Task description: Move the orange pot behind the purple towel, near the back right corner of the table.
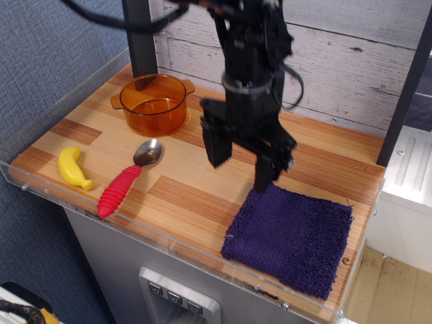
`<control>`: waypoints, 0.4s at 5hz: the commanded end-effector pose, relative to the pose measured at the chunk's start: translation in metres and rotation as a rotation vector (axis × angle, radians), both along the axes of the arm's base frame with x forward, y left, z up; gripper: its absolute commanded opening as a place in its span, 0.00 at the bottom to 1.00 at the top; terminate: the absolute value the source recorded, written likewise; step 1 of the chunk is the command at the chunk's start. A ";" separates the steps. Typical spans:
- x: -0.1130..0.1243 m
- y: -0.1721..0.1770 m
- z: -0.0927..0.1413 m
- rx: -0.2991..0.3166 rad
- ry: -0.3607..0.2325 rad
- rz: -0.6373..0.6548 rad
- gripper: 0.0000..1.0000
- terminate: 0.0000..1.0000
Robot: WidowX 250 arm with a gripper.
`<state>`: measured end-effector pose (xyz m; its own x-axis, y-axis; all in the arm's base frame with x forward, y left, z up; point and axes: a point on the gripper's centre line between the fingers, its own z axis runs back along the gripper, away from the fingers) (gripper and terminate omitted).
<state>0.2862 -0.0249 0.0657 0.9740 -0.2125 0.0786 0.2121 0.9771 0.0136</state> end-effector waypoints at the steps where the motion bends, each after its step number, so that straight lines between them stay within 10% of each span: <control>1: 0.026 0.056 0.033 0.068 0.027 0.047 1.00 0.00; 2: 0.029 0.082 0.035 0.119 0.006 0.056 1.00 0.00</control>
<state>0.3122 0.0547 0.0879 0.9855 -0.1691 0.0138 0.1664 0.9795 0.1131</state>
